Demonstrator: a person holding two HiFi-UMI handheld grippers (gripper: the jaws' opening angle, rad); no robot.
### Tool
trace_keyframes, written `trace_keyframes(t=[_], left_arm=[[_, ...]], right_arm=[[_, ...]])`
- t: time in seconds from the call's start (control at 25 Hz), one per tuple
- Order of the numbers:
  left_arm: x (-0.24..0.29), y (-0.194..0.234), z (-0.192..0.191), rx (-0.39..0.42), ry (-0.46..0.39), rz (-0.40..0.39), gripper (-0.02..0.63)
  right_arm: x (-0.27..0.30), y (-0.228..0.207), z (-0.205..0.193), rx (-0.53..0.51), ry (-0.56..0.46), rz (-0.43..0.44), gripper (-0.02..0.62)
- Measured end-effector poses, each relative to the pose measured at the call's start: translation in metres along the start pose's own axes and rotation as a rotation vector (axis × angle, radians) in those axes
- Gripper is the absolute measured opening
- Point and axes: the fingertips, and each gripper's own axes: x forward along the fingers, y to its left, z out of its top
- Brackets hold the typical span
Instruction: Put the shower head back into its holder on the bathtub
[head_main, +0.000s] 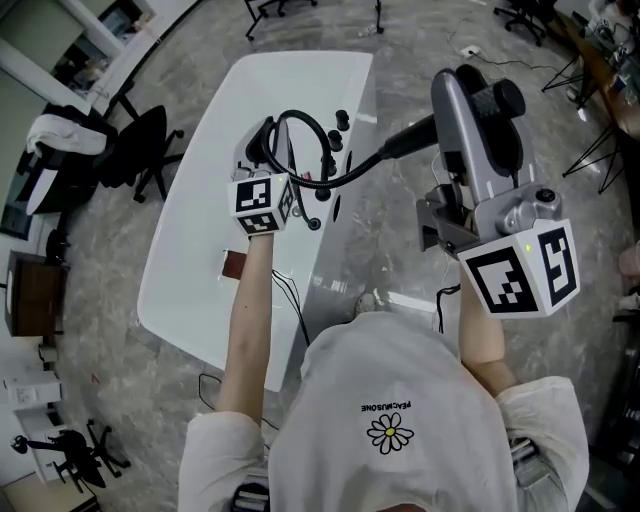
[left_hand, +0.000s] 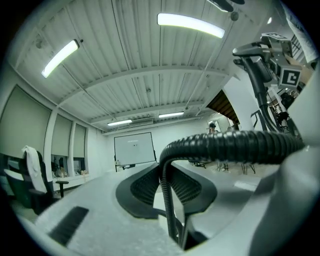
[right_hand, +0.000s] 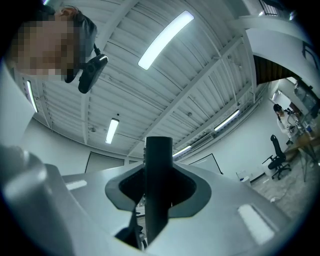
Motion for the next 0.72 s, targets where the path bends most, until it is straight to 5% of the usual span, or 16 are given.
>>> trace_keyframes(t=[0.4, 0.72], left_arm=[[-0.019, -0.019, -0.196, -0.208, 0.357, 0.039, 0.061], [-0.056, -0.051, -0.274, -0.266, 0.516, -0.027, 0.109]], right_arm=[[0.035, -0.009, -0.045, 0.035, 0.101, 0.037, 0.110], [0.064, 0.014, -0.082, 0.073, 0.179, 0.092, 0.110]])
